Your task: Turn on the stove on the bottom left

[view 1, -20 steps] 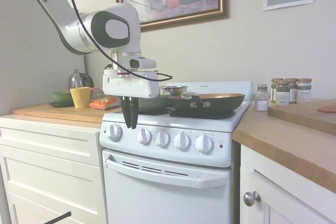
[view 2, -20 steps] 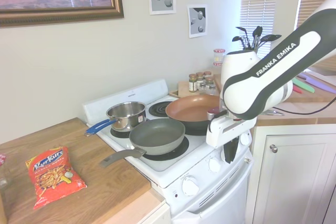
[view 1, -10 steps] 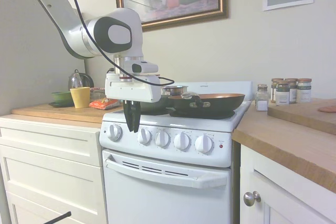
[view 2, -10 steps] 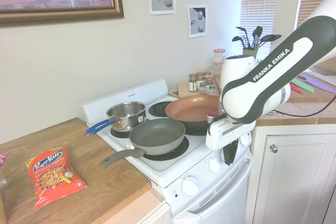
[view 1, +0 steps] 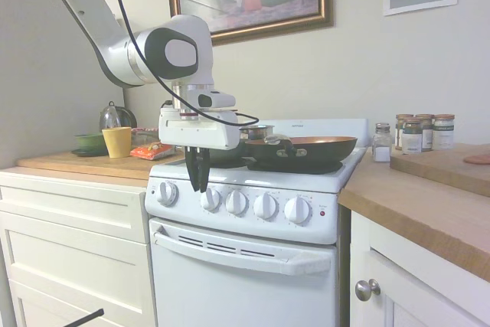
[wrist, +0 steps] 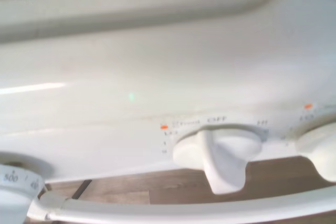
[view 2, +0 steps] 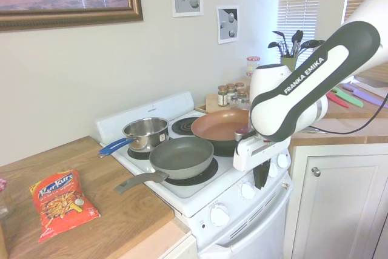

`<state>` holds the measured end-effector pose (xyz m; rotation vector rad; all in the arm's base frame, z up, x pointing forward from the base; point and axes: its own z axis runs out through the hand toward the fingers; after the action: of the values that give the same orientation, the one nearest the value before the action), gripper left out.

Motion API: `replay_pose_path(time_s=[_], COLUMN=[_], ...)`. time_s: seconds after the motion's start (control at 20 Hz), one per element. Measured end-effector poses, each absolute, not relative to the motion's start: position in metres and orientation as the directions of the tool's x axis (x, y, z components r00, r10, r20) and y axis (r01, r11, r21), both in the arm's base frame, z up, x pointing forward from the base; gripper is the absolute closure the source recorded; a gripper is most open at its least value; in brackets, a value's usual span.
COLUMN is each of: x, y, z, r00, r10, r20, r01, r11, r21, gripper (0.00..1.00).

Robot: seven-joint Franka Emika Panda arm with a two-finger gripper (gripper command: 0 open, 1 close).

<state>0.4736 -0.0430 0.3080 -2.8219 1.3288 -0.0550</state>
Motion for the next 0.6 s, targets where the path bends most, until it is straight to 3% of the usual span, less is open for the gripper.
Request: replay_pose_path(time_s=[0.6], x=[0.4786], y=[-0.0376], z=[0.3026], r00=[0.645], r10=[-0.763], r20=[0.026], r01=[-0.762], r11=[-0.646], r21=[-0.038], gripper=[1.0])
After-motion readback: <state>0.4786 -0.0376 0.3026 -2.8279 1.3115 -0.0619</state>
